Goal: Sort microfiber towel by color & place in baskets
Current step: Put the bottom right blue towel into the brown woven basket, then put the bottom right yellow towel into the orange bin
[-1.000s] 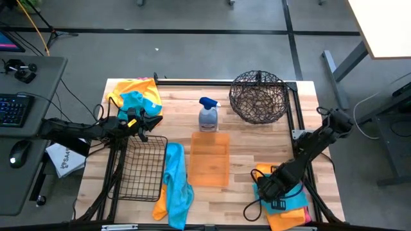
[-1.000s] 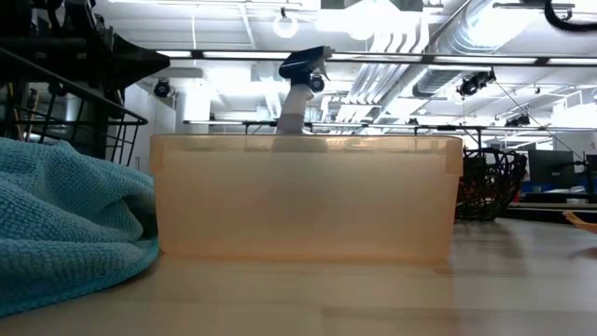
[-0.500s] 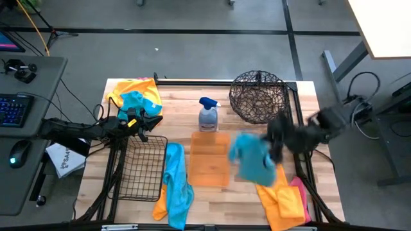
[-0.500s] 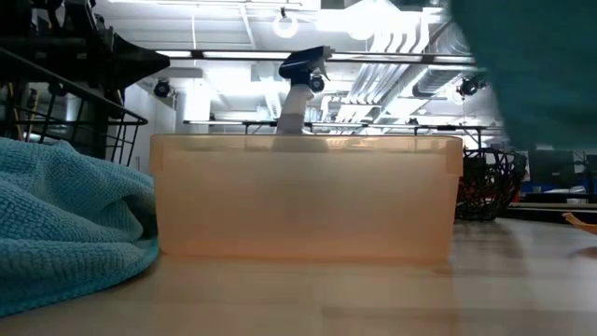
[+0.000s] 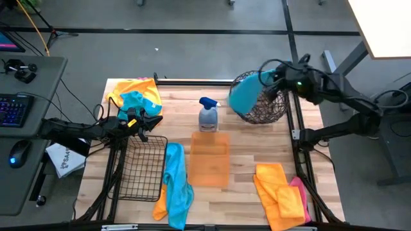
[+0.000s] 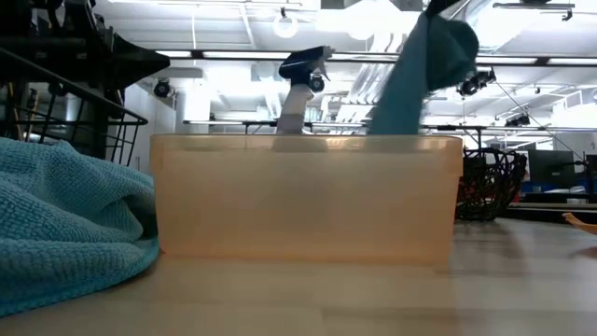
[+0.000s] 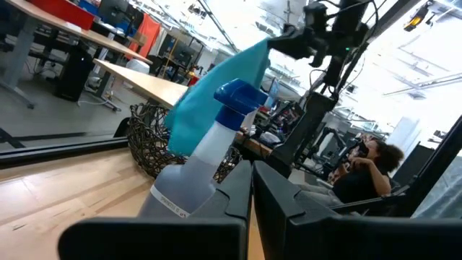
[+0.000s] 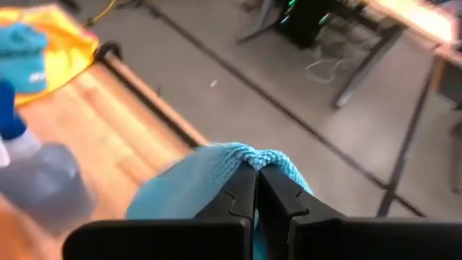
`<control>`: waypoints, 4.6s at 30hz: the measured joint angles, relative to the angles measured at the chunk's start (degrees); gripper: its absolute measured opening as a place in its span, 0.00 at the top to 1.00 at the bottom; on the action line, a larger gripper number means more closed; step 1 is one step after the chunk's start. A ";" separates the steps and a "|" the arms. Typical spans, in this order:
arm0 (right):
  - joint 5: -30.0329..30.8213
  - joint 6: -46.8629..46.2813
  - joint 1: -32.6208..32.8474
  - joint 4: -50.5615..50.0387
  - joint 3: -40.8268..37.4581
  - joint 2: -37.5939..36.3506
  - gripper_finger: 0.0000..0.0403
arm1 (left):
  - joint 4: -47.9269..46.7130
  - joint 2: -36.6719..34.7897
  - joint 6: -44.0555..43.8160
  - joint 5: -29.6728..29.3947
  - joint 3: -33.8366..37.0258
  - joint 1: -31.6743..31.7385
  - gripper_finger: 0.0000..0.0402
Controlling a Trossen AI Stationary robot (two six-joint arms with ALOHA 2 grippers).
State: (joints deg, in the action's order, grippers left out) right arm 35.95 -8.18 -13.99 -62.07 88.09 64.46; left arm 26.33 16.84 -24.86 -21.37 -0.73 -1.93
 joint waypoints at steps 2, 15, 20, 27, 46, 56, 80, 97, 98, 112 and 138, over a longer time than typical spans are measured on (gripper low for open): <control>-2.87 1.30 -1.96 1.79 -3.01 0.16 1.00 | 0.01 0.00 0.00 0.00 -0.01 0.00 0.99; -5.42 -7.91 -10.38 4.27 -20.39 0.14 0.98 | 0.00 0.00 0.00 0.00 0.00 0.00 0.99; -15.62 -7.92 -14.25 3.44 -20.41 0.14 0.79 | 0.00 0.00 0.00 0.00 0.00 0.01 0.99; -16.97 -9.52 -15.00 0.80 -19.69 0.14 0.38 | 0.00 0.00 0.00 0.00 -0.01 0.02 0.99; -58.54 -44.81 28.22 -2.42 -15.80 1.20 0.19 | 0.00 0.01 0.00 0.00 -0.01 0.02 0.99; -54.06 -68.26 57.54 -7.98 -15.84 11.44 0.19 | 0.00 0.01 0.00 0.00 -0.01 0.02 0.99; -56.88 -52.13 71.91 3.53 -15.84 37.28 0.19 | 0.00 0.01 0.00 0.00 -0.01 0.01 0.99; -56.31 -48.09 70.86 1.70 -12.13 36.95 0.95 | 0.00 0.02 0.00 0.00 0.00 0.02 0.99; -56.10 -47.90 70.26 0.11 -10.72 36.51 0.95 | 0.00 0.02 0.00 0.00 0.01 0.01 0.99; -28.02 -30.96 50.55 -21.00 27.31 31.64 1.00 | 0.00 0.02 0.00 0.00 0.01 0.00 0.99; -30.03 1.03 32.85 16.76 34.47 33.28 1.00 | -0.02 0.01 0.00 0.00 0.00 0.00 0.99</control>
State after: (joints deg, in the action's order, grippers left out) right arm 5.92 -7.15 18.86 -45.32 122.56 97.74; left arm 26.30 16.85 -24.86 -21.37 -0.73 -1.93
